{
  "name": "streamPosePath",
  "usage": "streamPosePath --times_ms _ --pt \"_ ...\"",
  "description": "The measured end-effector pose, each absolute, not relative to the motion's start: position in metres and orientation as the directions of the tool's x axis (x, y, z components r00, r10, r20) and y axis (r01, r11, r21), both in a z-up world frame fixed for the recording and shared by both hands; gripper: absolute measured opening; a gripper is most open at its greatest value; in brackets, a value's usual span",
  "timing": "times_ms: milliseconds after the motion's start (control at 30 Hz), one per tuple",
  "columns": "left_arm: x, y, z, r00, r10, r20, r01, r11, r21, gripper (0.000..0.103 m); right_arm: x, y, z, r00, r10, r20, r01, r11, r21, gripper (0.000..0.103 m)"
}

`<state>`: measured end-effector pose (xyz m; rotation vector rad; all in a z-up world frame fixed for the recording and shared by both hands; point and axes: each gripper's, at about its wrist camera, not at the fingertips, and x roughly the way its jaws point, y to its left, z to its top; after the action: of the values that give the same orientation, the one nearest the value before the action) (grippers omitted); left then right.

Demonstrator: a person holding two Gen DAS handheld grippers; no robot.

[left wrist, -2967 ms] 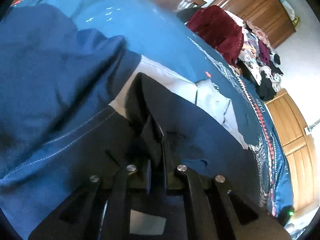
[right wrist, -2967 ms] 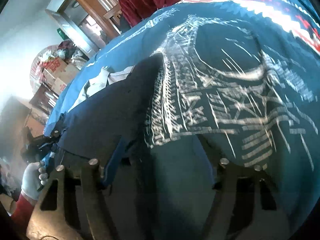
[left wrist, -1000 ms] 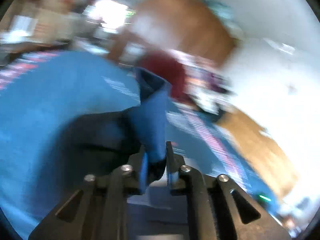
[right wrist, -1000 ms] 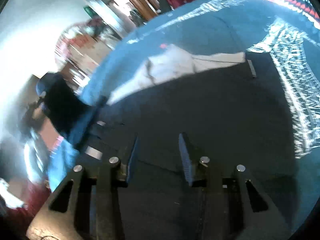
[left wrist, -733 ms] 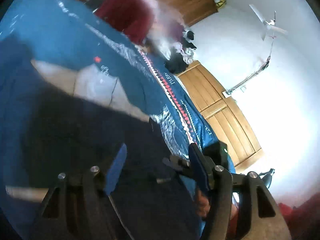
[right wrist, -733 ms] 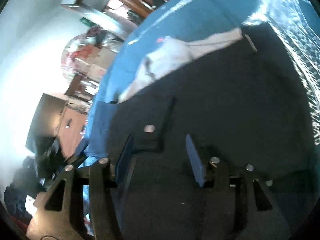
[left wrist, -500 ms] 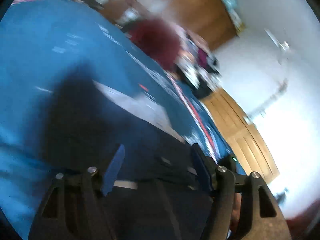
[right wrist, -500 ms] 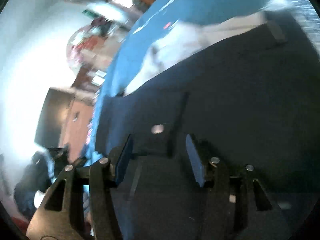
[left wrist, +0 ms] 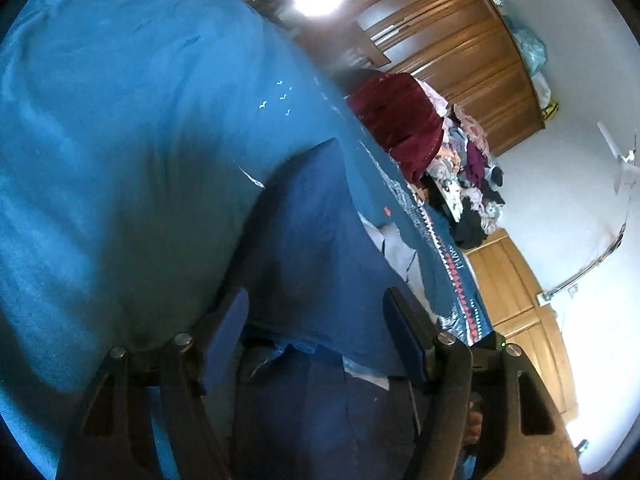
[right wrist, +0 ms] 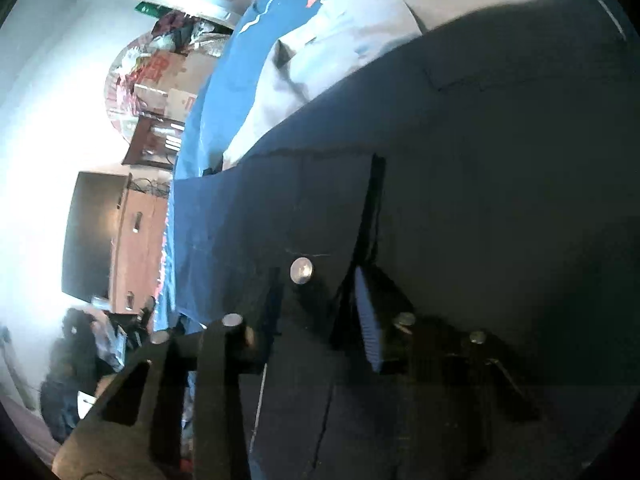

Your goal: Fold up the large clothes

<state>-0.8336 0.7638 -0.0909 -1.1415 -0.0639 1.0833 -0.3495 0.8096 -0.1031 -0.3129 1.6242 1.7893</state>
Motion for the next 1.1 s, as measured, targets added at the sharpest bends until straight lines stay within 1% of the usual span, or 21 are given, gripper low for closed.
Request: streamPosePath --times_ms 67,100,133,267,300,433,500,533,600,733,833,900,1033,1100 --pt "-0.828 0.764 -0.088 0.521 0.718 -0.462 -0.664 0.0 -0.748 0.072 -0.35 0.813 -0.102 -0.748 0.327 -0.577 -0.604 0.026 0.797 0.032" --pt "-0.829 0.762 -0.087 0.52 0.72 -0.46 -0.663 0.0 -0.749 0.072 -0.352 0.814 -0.102 -0.751 0.327 -0.574 -0.601 0.025 0.799 0.025" --pt "-0.83 0.761 -0.088 0.52 0.724 -0.454 -0.656 -0.002 -0.755 0.072 -0.356 0.816 -0.103 -0.741 0.335 -0.582 -0.611 0.024 0.792 0.011" --pt "-0.836 0.751 -0.09 0.519 0.739 -0.43 -0.638 -0.001 -0.77 0.071 -0.359 0.813 -0.094 -0.717 0.368 -0.593 -0.641 -0.012 0.767 0.007" --pt "-0.837 0.749 -0.091 0.518 0.74 -0.429 -0.638 0.001 -0.77 0.071 -0.353 0.81 -0.088 -0.714 0.387 -0.583 -0.64 -0.022 0.768 0.001" --pt "-0.839 0.743 -0.09 0.514 0.754 -0.41 -0.635 0.014 -0.772 0.071 -0.306 0.783 -0.044 -0.676 0.526 -0.515 -0.635 -0.063 0.77 0.0" --pt "-0.845 0.737 -0.093 0.512 0.761 -0.398 -0.628 0.016 -0.778 0.071 -0.285 0.772 -0.033 -0.651 0.563 -0.509 -0.646 -0.058 0.761 0.0" --pt "-0.845 0.737 -0.094 0.513 0.763 -0.393 -0.625 0.019 -0.78 0.071 -0.269 0.765 -0.028 -0.618 0.59 -0.52 -0.668 -0.045 0.743 0.0" --pt "-0.846 0.735 -0.097 0.51 0.761 -0.402 -0.631 0.012 -0.776 0.071 -0.251 0.758 -0.027 -0.596 0.61 -0.522 -0.678 -0.033 0.735 0.0" --pt "-0.839 0.738 -0.097 0.486 0.747 -0.453 -0.674 -0.009 -0.738 0.071 -0.231 0.758 -0.04 -0.578 0.609 -0.543 -0.679 0.011 0.734 0.0" --pt "-0.836 0.739 -0.095 0.47 0.739 -0.482 -0.7 -0.021 -0.714 0.072 -0.231 0.759 -0.045 -0.545 0.607 -0.579 -0.716 0.023 0.698 0.0" --pt "-0.832 0.741 -0.094 0.453 0.732 -0.508 -0.72 -0.035 -0.693 0.072 -0.222 0.754 -0.046 -0.525 0.627 -0.576 -0.716 0.04 0.697 0.0" --pt "-0.823 0.746 -0.089 0.411 0.709 -0.574 -0.773 -0.064 -0.631 0.072 -0.21 0.747 -0.051 -0.482 0.633 -0.606 -0.74 0.076 0.668 0.0" --pt "-0.816 0.747 -0.08 0.373 0.701 -0.608 -0.811 -0.072 -0.58 0.072 -0.206 0.746 -0.052 -0.475 0.63 -0.614 -0.752 0.072 0.655 0.0"
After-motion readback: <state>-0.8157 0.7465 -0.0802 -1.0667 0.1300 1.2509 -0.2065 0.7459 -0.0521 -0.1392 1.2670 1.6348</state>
